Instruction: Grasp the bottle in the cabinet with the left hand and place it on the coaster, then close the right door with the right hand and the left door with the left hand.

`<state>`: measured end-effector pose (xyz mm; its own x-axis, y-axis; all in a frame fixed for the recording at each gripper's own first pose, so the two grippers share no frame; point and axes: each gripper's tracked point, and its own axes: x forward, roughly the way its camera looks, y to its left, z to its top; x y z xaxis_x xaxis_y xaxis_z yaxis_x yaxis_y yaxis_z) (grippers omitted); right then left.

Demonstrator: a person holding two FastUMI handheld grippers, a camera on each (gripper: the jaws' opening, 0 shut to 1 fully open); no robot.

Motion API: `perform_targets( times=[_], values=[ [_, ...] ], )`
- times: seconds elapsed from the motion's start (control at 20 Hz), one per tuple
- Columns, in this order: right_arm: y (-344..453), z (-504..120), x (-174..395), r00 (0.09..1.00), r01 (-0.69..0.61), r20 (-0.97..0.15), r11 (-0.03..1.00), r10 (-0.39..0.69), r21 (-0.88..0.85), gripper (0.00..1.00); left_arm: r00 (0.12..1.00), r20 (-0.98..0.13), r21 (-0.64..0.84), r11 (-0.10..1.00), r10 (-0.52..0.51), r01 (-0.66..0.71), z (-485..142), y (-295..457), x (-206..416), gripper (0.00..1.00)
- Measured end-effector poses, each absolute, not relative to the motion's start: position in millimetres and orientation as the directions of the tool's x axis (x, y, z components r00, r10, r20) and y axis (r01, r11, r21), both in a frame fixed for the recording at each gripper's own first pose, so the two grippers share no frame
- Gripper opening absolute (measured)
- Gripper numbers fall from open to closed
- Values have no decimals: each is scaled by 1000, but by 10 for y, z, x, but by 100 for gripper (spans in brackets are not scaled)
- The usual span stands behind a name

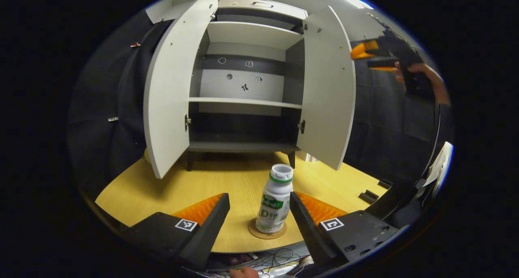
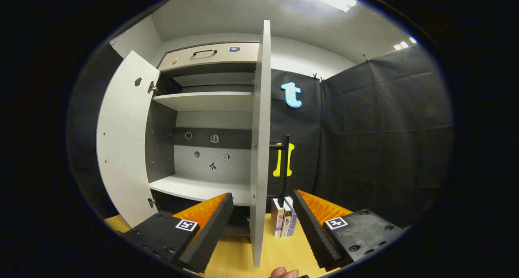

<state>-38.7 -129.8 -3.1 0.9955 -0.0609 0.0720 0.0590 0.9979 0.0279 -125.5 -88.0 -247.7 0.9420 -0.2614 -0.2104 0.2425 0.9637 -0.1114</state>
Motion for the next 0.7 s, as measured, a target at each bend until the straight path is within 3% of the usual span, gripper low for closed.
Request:
perform_targets(
  times=[0.45, 0.7],
  values=[
    [-1811, -43, -412, 986, 164, -4, 984, -164, 71, 98, 996, -76, -28, 999, -44, 42, -759, 222, -948, 94],
    [-2125, -32, -316, 973, 231, -31, 972, -229, 50, 97, 997, -71, -49, 998, 23, -27, -351, 572, -750, 94]
  ],
)
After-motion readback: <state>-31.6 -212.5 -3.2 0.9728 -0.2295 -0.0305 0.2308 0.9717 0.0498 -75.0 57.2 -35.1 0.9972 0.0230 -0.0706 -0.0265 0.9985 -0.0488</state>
